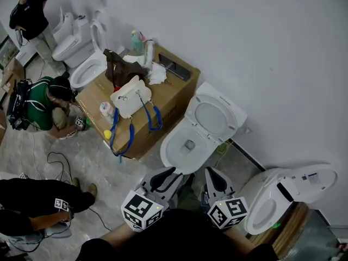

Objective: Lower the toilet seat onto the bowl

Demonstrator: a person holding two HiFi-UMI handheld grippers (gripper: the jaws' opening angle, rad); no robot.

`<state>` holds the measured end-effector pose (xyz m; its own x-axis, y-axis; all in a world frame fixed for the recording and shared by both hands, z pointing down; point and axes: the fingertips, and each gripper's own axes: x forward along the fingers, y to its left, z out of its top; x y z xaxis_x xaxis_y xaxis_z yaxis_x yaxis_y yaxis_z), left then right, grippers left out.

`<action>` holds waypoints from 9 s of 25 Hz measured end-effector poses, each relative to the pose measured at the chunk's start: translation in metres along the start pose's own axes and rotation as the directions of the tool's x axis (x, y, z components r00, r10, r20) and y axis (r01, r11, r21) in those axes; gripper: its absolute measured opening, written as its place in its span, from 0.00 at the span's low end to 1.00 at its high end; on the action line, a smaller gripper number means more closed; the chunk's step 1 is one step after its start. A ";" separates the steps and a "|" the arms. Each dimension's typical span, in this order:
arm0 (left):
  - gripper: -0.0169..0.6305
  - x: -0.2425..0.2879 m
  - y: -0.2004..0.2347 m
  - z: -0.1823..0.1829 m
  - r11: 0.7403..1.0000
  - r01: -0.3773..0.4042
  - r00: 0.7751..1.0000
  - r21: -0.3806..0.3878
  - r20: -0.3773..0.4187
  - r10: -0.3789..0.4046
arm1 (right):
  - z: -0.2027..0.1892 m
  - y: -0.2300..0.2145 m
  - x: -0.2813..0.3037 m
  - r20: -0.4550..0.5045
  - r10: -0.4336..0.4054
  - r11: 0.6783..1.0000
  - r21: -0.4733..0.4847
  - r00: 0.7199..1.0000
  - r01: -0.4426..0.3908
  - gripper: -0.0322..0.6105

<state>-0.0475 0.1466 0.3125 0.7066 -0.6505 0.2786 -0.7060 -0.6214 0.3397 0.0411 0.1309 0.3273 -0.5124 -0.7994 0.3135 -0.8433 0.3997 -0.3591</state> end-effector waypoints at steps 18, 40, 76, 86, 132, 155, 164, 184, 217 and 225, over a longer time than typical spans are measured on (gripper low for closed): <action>0.20 0.128 0.066 0.072 0.992 -0.127 0.992 0.016 0.008 0.127 | 0.097 -0.224 0.103 -0.006 -0.219 0.966 -0.141 0.976 0.216 0.10; 0.20 0.169 0.134 0.053 0.991 -0.106 0.989 -0.076 -0.107 0.098 | -0.004 -0.345 0.243 -0.305 -0.416 0.720 -0.686 0.857 0.105 0.23; 0.20 0.179 0.126 0.027 0.990 -0.073 0.983 -0.117 -0.174 0.052 | -0.032 -0.350 0.247 -0.340 -0.452 0.725 -0.678 0.825 0.117 0.23; 0.20 0.182 0.124 0.017 0.991 -0.052 0.982 -0.124 -0.187 0.029 | -0.050 -0.332 0.238 -0.360 -0.425 0.746 -0.658 0.830 0.097 0.23; 0.20 0.225 0.200 -0.124 0.969 -0.142 0.932 -0.202 -0.357 0.063 | -0.173 -0.199 0.212 -0.566 -0.248 0.797 -0.580 0.786 -0.166 0.19; 0.20 0.243 0.219 -0.185 0.811 -0.198 0.927 -0.550 -0.373 -0.027 | -0.206 -0.173 0.208 -0.625 -0.213 0.810 -0.542 0.751 -0.222 0.20; 0.20 0.219 0.232 -0.228 0.740 -0.270 0.904 -0.616 -0.426 -0.025 | -0.222 -0.132 0.209 -0.658 -0.117 0.820 -0.487 0.744 -0.302 0.20; 0.22 0.187 0.264 -0.334 0.715 -0.376 0.817 -0.590 -0.576 -0.046 | -0.210 -0.136 0.218 -0.637 -0.059 0.887 -0.386 0.769 -0.251 0.20; 0.23 0.172 0.320 -0.479 0.673 -0.556 0.649 -0.488 -0.761 -0.016 | -0.244 -0.164 0.253 -0.666 -0.027 0.893 -0.351 0.746 -0.280 0.19; 0.22 0.171 0.327 -0.495 0.690 -0.565 0.611 -0.452 -0.791 -0.018 | -0.250 -0.165 0.261 -0.667 -0.025 0.893 -0.350 0.744 -0.284 0.19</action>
<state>-0.1341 0.0484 0.9155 0.4825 -0.0407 0.8750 -0.8648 0.1368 0.4832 0.0057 -0.0318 0.6880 -0.4685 -0.3059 0.8289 -0.6640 0.7408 -0.1019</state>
